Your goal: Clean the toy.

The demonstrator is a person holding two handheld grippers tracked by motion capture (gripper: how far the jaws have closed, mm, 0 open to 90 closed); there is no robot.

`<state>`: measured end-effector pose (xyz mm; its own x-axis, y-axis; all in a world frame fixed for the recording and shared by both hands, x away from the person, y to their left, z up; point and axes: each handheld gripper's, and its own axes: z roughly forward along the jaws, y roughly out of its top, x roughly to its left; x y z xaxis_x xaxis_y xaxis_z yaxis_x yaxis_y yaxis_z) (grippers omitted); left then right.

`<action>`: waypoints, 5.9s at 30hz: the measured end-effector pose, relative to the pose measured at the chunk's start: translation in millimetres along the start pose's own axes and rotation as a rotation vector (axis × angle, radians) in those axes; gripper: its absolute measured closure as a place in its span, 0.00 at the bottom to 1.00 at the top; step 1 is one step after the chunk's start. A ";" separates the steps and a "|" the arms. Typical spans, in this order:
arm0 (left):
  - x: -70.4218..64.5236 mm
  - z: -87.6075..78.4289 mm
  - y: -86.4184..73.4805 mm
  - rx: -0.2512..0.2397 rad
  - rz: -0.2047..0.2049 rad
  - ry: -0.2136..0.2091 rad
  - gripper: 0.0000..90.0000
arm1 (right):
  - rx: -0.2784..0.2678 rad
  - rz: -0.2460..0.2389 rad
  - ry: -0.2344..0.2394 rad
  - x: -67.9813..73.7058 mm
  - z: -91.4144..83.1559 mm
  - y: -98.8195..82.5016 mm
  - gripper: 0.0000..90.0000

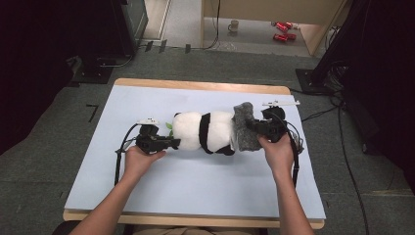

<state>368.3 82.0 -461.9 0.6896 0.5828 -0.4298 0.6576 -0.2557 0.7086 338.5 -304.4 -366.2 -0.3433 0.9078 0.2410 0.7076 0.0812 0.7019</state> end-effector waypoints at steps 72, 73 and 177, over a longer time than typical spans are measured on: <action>-2.8 25.1 -6.5 -0.037 0.092 0.067 0.71 | 0.086 -0.146 0.148 65.8 52.6 -0.9 0.87; -6.2 22.8 -4.7 -0.026 0.088 0.069 0.75 | 0.083 -0.138 0.163 67.3 50.6 -0.1 0.88; -22.6 -10.1 -7.5 0.037 0.023 0.000 0.66 | 0.012 -0.135 0.145 42.2 34.6 -4.1 0.90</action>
<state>344.8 78.6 -451.8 0.7046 0.5767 -0.4135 0.6525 -0.2975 0.6970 342.5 -252.1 -382.1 -0.5205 0.8195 0.2399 0.6559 0.2038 0.7269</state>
